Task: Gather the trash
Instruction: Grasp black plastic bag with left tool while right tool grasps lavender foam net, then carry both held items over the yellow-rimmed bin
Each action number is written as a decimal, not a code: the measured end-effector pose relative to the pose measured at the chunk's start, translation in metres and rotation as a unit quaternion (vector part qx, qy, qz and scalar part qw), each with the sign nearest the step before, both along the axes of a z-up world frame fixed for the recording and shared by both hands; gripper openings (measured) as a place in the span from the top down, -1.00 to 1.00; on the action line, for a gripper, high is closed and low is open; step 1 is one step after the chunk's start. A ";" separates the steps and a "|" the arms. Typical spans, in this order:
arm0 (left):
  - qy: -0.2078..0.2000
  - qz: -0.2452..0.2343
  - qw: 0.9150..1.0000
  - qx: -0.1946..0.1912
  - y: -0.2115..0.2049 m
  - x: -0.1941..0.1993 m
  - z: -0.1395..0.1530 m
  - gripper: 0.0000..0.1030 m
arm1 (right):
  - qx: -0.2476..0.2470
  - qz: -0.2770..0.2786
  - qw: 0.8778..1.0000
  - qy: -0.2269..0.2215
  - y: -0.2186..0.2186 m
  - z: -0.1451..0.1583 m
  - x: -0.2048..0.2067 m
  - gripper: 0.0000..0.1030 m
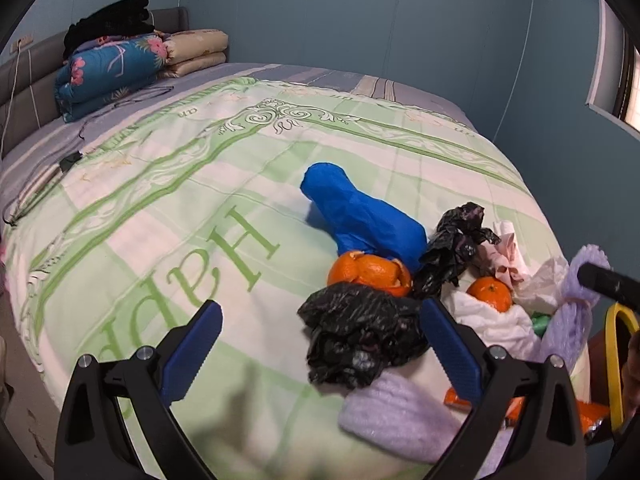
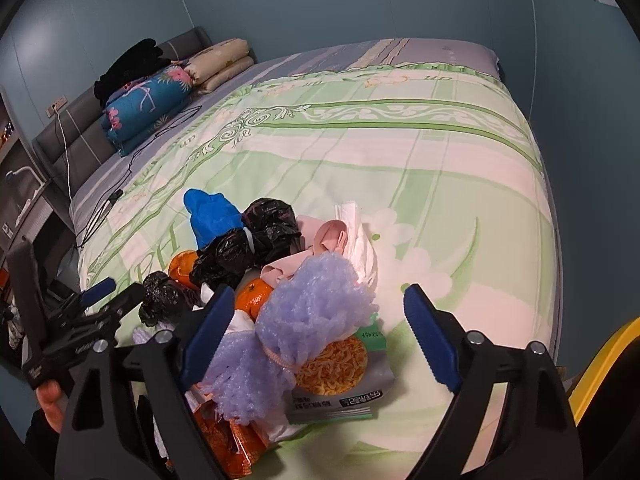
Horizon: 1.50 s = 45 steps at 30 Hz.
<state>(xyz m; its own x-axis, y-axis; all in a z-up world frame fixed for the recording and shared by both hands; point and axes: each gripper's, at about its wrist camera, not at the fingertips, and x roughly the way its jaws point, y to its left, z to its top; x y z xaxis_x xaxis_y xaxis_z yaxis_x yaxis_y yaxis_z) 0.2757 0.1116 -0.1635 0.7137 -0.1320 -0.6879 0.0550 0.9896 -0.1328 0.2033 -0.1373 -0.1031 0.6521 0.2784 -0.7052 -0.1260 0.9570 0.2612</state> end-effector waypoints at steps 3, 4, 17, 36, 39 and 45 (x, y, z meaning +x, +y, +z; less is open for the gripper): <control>0.002 0.000 1.000 0.004 -0.005 0.006 -0.007 -0.63 | 0.000 0.008 1.000 0.002 0.003 -0.003 0.000 -0.45; 0.006 0.000 1.000 0.003 -0.005 0.007 -0.010 -0.56 | -0.003 0.006 1.000 0.002 0.003 -0.004 0.001 -0.40; 0.011 -0.022 0.999 -0.032 -0.011 0.005 -0.020 0.42 | -0.021 0.021 1.000 0.007 0.012 -0.008 0.000 0.34; -0.037 0.006 0.994 -0.100 0.037 -0.045 0.021 0.52 | 0.002 -0.012 0.999 -0.052 -0.016 0.051 -0.040 0.42; -0.048 0.008 0.994 -0.102 0.039 -0.053 0.031 0.52 | 0.003 -0.016 0.998 -0.058 -0.023 0.057 -0.050 0.42; -0.069 0.010 0.991 -0.114 0.033 -0.073 0.051 0.52 | 0.004 -0.023 0.997 -0.072 -0.038 0.068 -0.073 0.42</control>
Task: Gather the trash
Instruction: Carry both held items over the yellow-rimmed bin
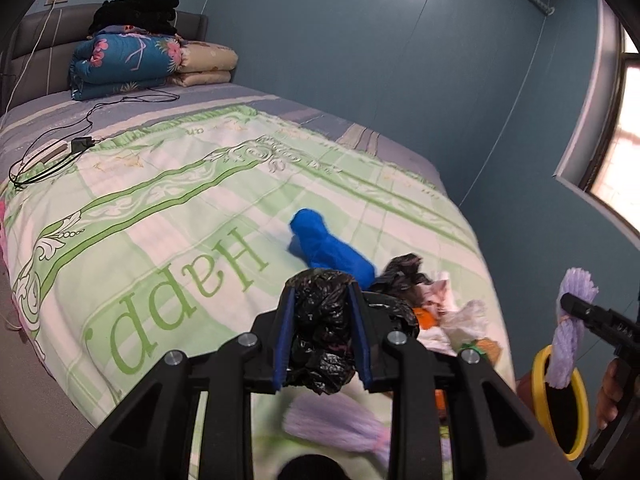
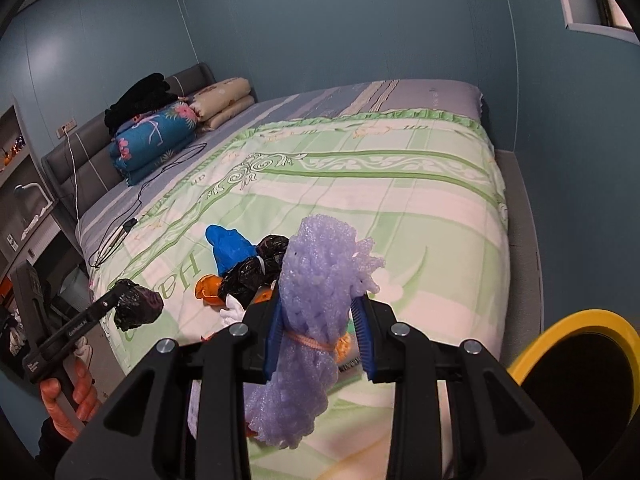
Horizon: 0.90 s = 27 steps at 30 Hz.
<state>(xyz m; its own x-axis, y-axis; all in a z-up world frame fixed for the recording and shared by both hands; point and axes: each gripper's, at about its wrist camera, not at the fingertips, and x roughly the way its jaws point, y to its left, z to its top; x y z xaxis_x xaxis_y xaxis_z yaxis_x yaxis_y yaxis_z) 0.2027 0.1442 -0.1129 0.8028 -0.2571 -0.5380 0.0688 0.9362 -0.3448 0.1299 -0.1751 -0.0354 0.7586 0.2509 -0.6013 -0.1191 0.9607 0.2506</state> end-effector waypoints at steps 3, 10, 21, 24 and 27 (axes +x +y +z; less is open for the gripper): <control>-0.009 -0.007 1.000 -0.002 -0.011 -0.010 0.008 0.52 | -0.007 -0.005 1.000 -0.006 -0.009 0.004 -0.011 0.42; -0.017 -0.051 0.999 -0.003 -0.051 -0.023 0.026 0.52 | -0.004 -0.035 0.999 -0.016 -0.047 0.011 -0.034 0.42; -0.025 -0.151 0.988 0.020 -0.146 -0.040 0.048 0.52 | 0.002 -0.098 0.994 -0.051 -0.111 0.022 -0.071 0.41; -0.020 -0.177 0.984 0.030 -0.173 -0.045 0.047 0.52 | -0.004 -0.117 0.991 -0.057 -0.127 0.022 -0.080 0.41; -0.012 -0.203 0.978 0.032 -0.195 -0.049 0.043 0.52 | -0.009 -0.134 0.989 -0.060 -0.141 0.020 -0.086 0.41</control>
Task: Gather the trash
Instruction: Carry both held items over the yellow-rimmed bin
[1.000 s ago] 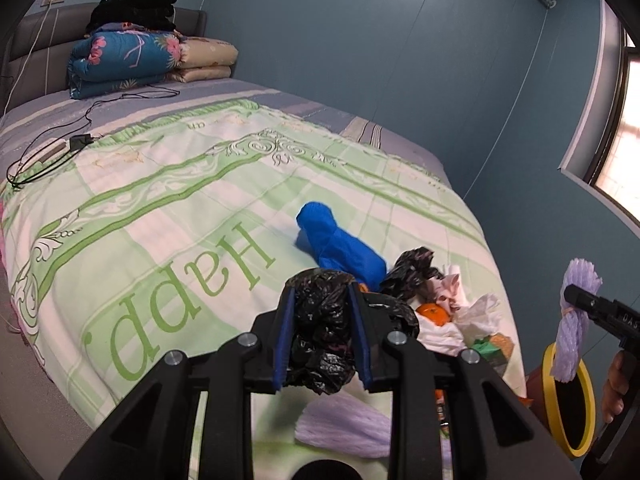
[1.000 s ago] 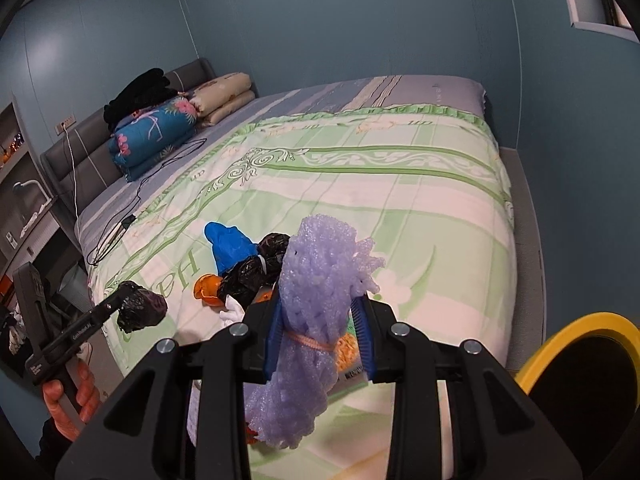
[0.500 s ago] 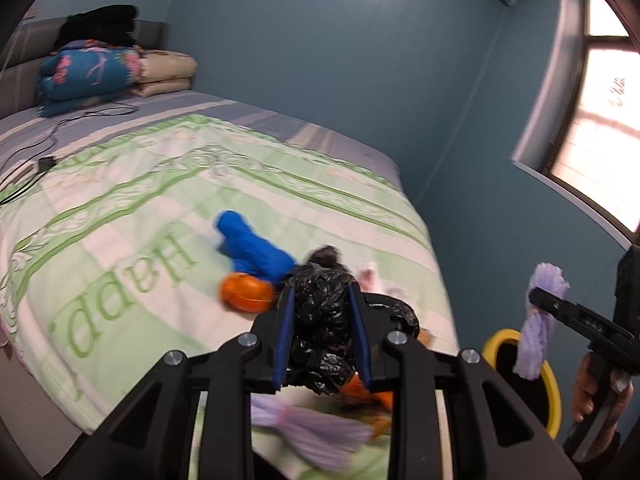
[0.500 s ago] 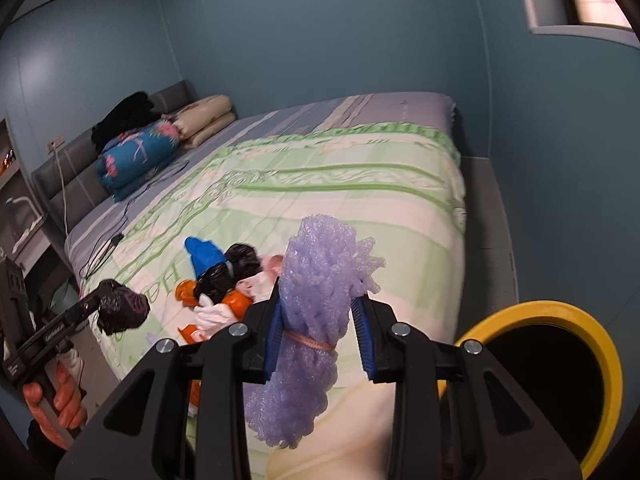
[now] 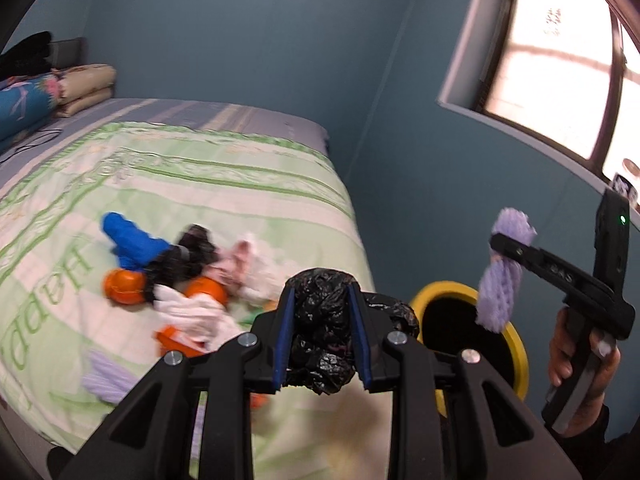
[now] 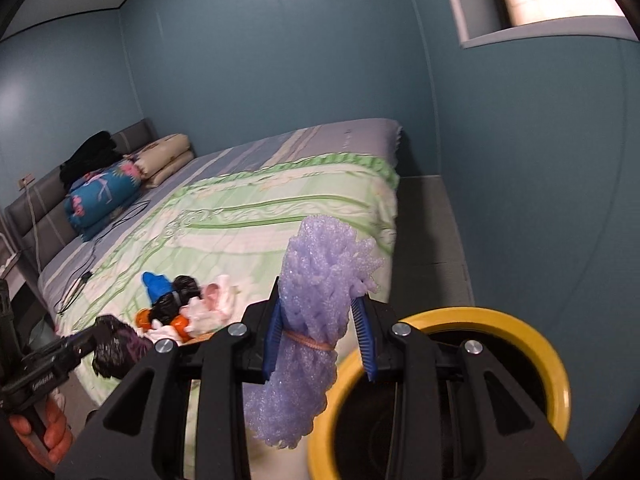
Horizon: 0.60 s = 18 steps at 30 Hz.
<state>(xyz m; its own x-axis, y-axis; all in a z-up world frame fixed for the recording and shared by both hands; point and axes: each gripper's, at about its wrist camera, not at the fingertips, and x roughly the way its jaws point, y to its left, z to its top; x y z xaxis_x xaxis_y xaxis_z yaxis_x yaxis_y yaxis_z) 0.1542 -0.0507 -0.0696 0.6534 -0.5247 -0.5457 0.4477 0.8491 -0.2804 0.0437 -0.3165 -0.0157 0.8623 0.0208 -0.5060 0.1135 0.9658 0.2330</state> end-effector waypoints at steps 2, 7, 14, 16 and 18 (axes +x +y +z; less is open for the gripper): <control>0.002 -0.020 1.000 0.005 -0.017 -0.003 -0.001 0.52 | -0.005 -0.015 1.000 0.000 -0.010 -0.001 -0.005 0.41; 0.006 -0.060 0.998 0.019 -0.050 -0.011 -0.006 0.52 | -0.026 -0.058 0.998 -0.001 -0.032 -0.003 -0.017 0.40; 0.008 -0.112 0.992 0.049 -0.096 -0.018 -0.021 0.52 | -0.040 -0.093 0.995 0.016 -0.060 -0.012 -0.022 0.40; 0.010 -0.124 0.991 0.054 -0.107 -0.020 -0.023 0.52 | -0.039 -0.100 0.994 0.024 -0.066 -0.015 -0.022 0.40; 0.012 -0.135 0.989 0.060 -0.119 -0.021 -0.026 0.52 | -0.040 -0.108 0.993 0.031 -0.073 -0.018 -0.023 0.40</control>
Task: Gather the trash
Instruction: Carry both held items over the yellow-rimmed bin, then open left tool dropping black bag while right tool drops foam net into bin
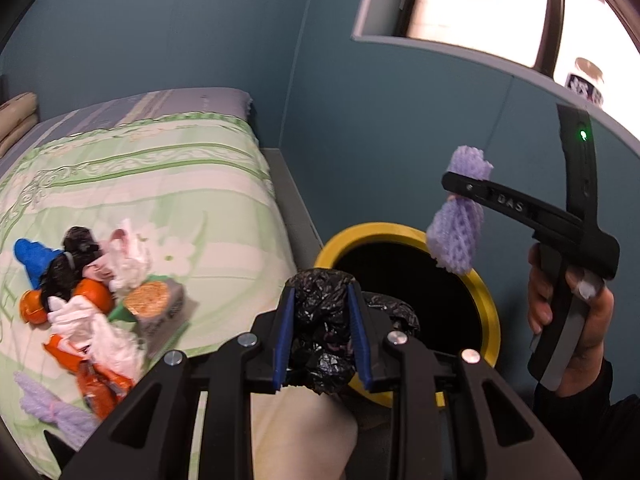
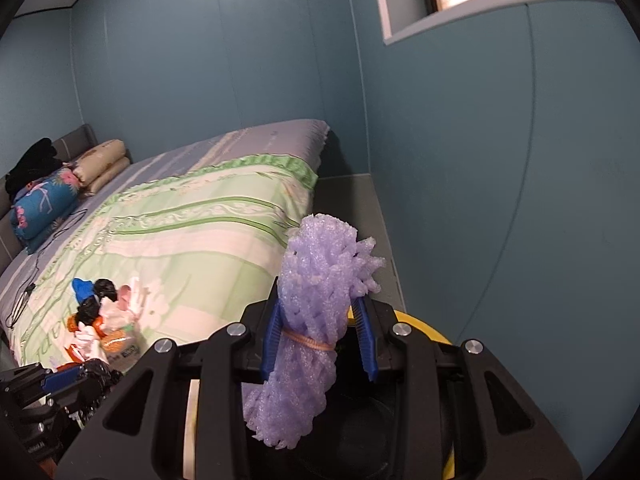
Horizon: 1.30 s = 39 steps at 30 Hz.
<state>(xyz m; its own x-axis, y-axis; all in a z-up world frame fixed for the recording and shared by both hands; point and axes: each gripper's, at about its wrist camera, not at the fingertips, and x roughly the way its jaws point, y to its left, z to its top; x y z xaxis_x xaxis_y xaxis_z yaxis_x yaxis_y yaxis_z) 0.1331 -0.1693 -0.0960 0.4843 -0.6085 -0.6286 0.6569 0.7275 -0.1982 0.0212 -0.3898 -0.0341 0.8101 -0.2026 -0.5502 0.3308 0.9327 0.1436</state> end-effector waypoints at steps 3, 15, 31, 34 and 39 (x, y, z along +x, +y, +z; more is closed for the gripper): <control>0.002 -0.016 1.000 0.009 -0.016 -0.002 -0.004 0.52 | -0.002 -0.012 1.000 0.010 -0.006 -0.005 0.000 0.40; 0.006 -0.043 0.998 0.037 -0.058 -0.011 -0.020 0.51 | 0.012 -0.022 0.999 0.038 -0.023 -0.023 0.002 0.31; -0.004 -0.010 1.000 0.012 -0.035 -0.017 -0.010 -0.50 | 0.035 -0.048 0.998 0.015 -0.040 -0.016 -0.010 -0.13; -0.007 0.006 1.000 0.004 -0.021 -0.015 -0.002 -0.61 | 0.038 -0.042 0.998 -0.005 -0.038 -0.010 -0.014 -0.22; -0.027 0.051 0.998 0.004 0.010 -0.011 0.010 -0.84 | 0.030 -0.013 0.999 -0.043 -0.021 0.002 -0.017 -0.39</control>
